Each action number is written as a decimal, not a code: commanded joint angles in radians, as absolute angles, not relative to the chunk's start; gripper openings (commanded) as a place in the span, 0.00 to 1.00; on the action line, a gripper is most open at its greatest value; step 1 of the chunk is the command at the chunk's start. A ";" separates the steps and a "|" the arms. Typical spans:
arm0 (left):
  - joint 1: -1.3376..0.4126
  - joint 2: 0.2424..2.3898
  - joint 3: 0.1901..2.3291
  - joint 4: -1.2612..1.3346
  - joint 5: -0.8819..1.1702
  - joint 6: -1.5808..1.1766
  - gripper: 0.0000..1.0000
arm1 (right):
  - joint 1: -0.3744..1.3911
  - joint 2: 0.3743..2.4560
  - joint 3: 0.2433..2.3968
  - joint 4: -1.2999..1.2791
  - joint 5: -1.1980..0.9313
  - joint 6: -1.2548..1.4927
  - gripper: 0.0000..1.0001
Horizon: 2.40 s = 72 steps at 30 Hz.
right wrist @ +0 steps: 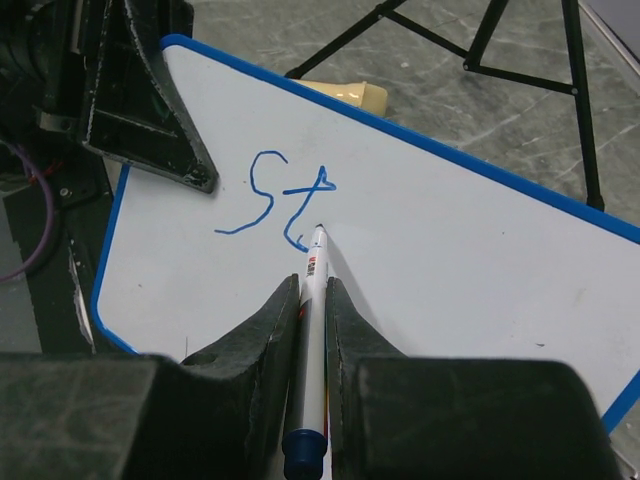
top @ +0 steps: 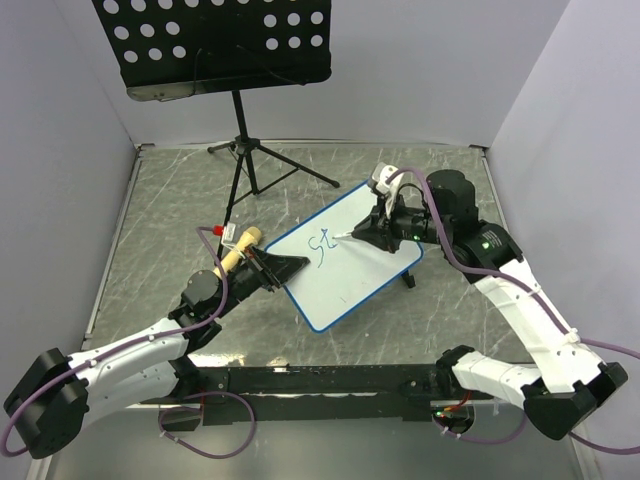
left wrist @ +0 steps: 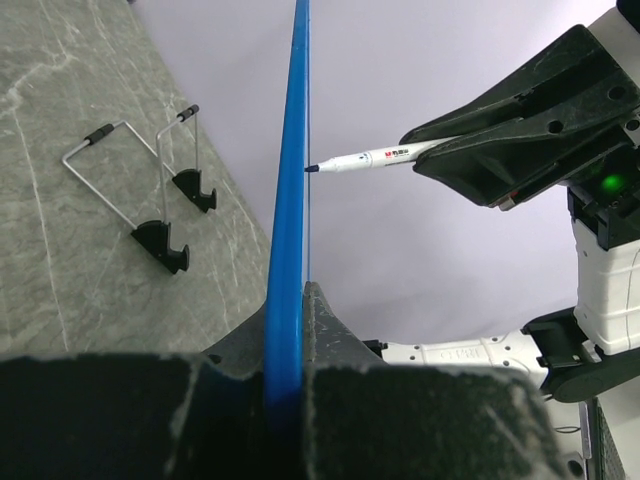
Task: Write a sentence on the whiteboard
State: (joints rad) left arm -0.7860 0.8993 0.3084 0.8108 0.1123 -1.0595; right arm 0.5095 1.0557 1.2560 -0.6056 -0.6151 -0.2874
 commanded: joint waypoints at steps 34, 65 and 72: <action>-0.790 0.864 0.302 0.999 0.092 -1.089 0.01 | 0.488 1.097 1.266 -0.618 -0.620 -0.305 0.00; -0.788 0.864 0.302 0.989 0.107 -1.088 0.01 | 0.390 1.046 1.299 -0.538 -0.673 -0.250 0.00; -0.788 0.884 0.310 1.012 0.133 -1.086 0.01 | 0.390 1.094 1.304 -0.532 -0.650 -0.250 0.00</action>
State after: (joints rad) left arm -0.7860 0.8928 0.2657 0.8284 0.1059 -1.0611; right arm 0.3981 1.0744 1.2682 -0.5774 -0.6636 -0.2584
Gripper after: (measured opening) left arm 0.062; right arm 0.184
